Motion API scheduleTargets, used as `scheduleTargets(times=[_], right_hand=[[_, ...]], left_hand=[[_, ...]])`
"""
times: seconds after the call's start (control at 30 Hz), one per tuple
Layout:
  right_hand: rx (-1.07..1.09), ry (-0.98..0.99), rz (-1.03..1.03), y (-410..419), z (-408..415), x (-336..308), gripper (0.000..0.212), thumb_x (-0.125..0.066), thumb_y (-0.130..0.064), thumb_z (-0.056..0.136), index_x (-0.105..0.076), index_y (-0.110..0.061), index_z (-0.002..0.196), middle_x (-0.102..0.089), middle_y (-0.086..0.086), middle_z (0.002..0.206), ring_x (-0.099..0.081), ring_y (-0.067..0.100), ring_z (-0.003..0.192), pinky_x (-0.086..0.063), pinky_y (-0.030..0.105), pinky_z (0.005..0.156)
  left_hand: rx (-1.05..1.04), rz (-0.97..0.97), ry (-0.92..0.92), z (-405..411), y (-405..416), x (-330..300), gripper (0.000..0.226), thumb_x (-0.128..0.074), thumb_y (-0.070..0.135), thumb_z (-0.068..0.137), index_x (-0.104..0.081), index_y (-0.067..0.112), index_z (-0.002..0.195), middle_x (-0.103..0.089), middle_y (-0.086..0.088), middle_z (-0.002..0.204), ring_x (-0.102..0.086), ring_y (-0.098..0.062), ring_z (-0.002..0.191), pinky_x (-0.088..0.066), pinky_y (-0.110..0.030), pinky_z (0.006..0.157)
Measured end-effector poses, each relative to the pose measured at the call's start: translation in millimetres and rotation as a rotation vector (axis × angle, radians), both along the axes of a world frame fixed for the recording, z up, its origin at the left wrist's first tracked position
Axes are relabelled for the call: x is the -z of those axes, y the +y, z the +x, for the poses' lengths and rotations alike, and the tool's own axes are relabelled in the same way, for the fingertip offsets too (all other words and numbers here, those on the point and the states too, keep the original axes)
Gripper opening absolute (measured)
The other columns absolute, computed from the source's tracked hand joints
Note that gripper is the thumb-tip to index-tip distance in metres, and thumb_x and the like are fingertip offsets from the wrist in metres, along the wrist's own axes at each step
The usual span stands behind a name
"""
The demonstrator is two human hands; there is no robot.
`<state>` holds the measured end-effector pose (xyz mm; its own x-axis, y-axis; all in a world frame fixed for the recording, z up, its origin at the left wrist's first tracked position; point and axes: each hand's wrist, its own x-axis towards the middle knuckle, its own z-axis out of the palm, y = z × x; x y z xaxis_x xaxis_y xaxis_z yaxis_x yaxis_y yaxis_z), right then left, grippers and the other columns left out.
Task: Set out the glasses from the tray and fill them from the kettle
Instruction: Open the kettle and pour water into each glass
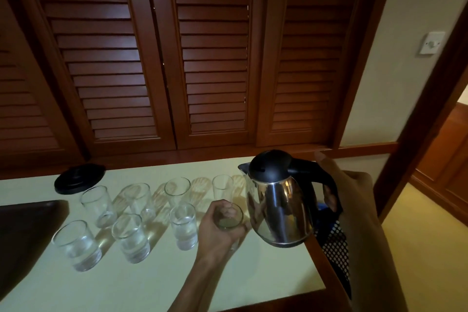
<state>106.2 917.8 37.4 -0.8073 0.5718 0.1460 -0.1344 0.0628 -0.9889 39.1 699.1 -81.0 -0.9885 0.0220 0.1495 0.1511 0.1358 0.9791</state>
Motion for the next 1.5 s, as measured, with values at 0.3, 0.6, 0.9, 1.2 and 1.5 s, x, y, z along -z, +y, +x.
scheduleTargets(times=[0.3,0.6,0.9,1.2,1.5], right_hand=[[0.091,0.009,-0.027,-12.9,-6.7,5.0,0.065,-0.073,-0.061,0.069,-0.05,-0.003,0.049,-0.044,0.005,0.039,-0.036,0.015,0.031,-0.043,0.025,0.048],[0.001,0.022,-0.083,12.2,-25.7,10.1,0.064,-0.079,-0.065,0.06,-0.055,-0.007,0.047,-0.045,0.005,0.038,-0.034,0.015,0.029,-0.035,0.025,0.04],[-0.132,-0.015,-0.052,53.2,-67.4,1.5,0.049,-0.081,-0.049,0.077,-0.056,-0.017,0.05,-0.046,0.004,0.043,-0.038,0.016,0.036,-0.031,0.023,0.04],[-0.25,0.019,-0.081,69.4,-91.9,-11.5,0.046,-0.082,-0.047,0.077,-0.061,-0.017,0.05,-0.047,0.004,0.045,-0.038,0.014,0.035,-0.03,0.019,0.036],[-0.326,0.049,-0.057,77.1,-106.7,-45.3,0.051,-0.081,-0.048,0.079,-0.059,-0.018,0.044,-0.048,0.001,0.043,-0.04,0.014,0.035,-0.033,0.021,0.037]], left_hand=[[0.047,-0.012,0.034,6.8,-9.4,-8.7,0.064,-0.097,0.007,0.057,-0.059,0.011,0.107,-0.067,-0.004,0.104,-0.064,0.006,0.086,-0.05,-0.006,0.07],[-0.148,-0.141,0.163,-7.3,-9.6,-43.4,0.042,-0.075,0.054,0.065,-0.053,0.033,0.094,-0.057,0.014,0.113,-0.052,0.007,0.115,-0.039,-0.015,0.093],[0.127,-0.68,-0.217,-101.4,0.9,-50.7,0.086,-0.089,0.017,0.07,-0.039,0.02,0.141,-0.051,-0.008,0.132,-0.052,-0.022,0.119,-0.043,-0.031,0.094],[0.121,-0.819,-0.276,-127.1,4.5,-44.9,0.036,-0.094,0.025,0.064,-0.064,0.027,0.082,-0.067,0.004,0.09,-0.063,-0.014,0.086,-0.049,-0.02,0.068],[-0.023,-0.135,-0.058,-109.4,0.0,-83.7,0.036,-0.095,0.01,0.063,-0.068,0.002,0.086,-0.076,-0.008,0.091,-0.071,-0.017,0.09,-0.055,-0.019,0.077]])
